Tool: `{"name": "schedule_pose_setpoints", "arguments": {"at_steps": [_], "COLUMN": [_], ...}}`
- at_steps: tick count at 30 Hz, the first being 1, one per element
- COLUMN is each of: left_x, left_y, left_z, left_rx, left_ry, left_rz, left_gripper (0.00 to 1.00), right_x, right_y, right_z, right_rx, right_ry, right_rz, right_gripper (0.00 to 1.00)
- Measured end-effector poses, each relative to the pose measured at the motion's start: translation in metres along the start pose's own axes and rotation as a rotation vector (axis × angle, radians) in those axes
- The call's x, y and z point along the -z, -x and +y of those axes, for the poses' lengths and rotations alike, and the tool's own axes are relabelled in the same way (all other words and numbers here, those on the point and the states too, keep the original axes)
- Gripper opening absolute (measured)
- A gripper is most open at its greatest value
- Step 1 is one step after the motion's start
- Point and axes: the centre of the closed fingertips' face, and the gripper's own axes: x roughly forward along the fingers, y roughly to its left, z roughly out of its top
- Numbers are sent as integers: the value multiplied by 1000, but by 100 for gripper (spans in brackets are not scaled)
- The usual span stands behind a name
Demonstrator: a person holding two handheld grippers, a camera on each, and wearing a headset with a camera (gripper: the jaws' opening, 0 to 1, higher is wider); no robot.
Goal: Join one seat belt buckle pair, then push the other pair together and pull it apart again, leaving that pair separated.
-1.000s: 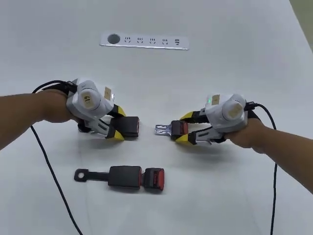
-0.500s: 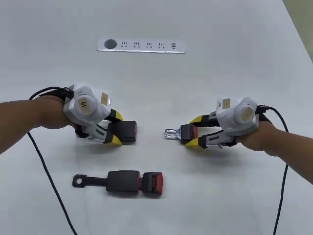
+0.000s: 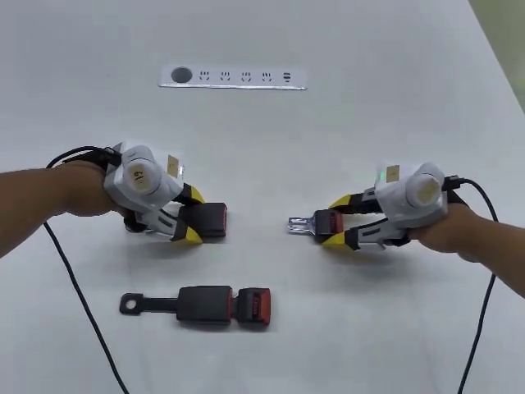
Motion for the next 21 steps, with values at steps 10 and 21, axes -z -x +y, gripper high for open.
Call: {"name": "schedule_pose_setpoints", "arguments": {"at_steps": [10,21], "left_x": [2,-10], "left_y": [-1,6], "left_z": [3,1], "left_rx": [-25,-46], "left_ry": [30,176], "left_rz": [14,-50], "left_gripper": [36,63], "right_x": [1,0], "right_y": [-1,6], "right_z": [0,-12], "right_rx": [16,132], "right_ry": [11,-43], "right_rz": [17,8], "right_gripper": [36,59]}}
